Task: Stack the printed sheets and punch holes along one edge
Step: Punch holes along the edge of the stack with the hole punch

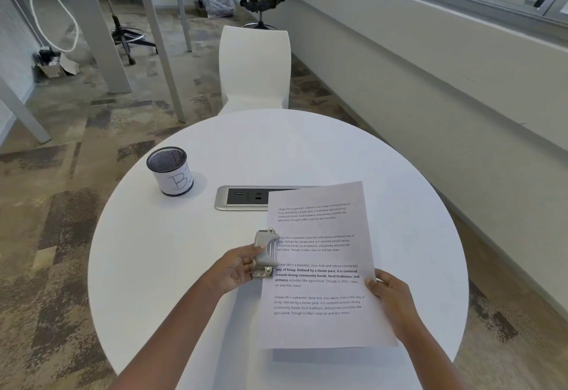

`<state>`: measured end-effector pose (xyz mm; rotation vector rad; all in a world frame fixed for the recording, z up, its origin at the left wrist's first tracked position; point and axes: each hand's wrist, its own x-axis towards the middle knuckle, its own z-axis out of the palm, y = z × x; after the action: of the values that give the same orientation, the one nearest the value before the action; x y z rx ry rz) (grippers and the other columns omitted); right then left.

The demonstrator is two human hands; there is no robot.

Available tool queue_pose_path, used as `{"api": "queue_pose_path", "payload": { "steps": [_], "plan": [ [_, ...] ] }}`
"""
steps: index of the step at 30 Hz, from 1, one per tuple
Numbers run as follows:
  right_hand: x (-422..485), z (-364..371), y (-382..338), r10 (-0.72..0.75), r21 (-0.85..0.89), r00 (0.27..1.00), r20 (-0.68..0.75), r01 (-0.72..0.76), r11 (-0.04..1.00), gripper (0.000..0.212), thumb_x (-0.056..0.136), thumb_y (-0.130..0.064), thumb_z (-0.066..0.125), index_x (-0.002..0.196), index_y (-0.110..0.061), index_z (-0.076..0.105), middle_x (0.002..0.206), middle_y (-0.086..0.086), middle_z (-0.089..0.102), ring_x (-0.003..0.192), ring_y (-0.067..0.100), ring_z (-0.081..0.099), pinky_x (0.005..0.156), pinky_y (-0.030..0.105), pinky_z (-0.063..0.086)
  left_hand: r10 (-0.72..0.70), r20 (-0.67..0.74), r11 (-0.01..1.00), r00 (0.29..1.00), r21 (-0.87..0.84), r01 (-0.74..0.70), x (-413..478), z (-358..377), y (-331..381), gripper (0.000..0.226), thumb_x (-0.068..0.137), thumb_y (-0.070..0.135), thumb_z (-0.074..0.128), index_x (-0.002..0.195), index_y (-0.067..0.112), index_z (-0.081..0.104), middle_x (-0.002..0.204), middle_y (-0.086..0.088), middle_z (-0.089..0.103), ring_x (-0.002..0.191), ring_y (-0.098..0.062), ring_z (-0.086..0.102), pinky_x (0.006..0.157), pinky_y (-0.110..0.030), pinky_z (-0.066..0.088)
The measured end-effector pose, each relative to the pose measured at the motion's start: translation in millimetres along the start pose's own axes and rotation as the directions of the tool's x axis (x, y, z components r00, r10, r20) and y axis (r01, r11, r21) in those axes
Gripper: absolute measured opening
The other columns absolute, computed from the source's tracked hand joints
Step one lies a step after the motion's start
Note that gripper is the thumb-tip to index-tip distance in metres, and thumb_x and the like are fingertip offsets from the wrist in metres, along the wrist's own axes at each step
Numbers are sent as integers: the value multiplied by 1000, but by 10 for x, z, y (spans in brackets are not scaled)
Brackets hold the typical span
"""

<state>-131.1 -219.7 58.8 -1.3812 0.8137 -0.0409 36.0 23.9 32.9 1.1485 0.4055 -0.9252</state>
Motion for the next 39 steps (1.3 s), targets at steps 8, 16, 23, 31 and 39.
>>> {"api": "queue_pose_path", "payload": {
  "steps": [8,16,23,31,39],
  "plan": [
    [-15,-14,2,14,10,1000,-13,-14,1000,21,87,3,50,97,-7,65,75,9,72,51,16,68,48,25,56,-5,-75,996,997,91,12,39,55,12,6,86,4,57,80,5,59,78,-14,57,63,-22,55,42,-23,56],
    [6,-18,-15,9,11,1000,-29,-9,1000,22,88,3,50,94,-10,66,77,10,72,56,20,67,65,35,55,72,-110,993,991,99,-62,22,150,47,19,88,0,54,106,-3,55,74,-13,57,63,-23,53,39,-21,53],
    [11,22,-24,-7,11,1000,-28,7,1000,22,88,3,49,100,-6,64,88,16,69,69,27,64,70,37,53,121,-189,990,974,93,-105,72,201,20,33,88,-7,49,120,-12,52,51,-5,64,47,-18,59,37,-17,48],
    [56,5,-3,-8,12,1000,-21,8,1000,23,88,4,48,96,-9,66,84,14,70,65,25,65,69,37,53,136,-141,987,981,105,-122,56,231,64,31,87,-8,50,117,-7,56,66,-10,62,42,-14,62,51,-28,50],
    [113,-26,35,-23,8,999,-44,24,1000,24,88,5,48,103,-6,64,94,18,69,74,29,64,70,36,54,189,-85,976,978,125,-178,8,293,130,14,84,-6,53,74,1,60,64,-12,62,42,-16,64,34,-19,49]
  ]
}}
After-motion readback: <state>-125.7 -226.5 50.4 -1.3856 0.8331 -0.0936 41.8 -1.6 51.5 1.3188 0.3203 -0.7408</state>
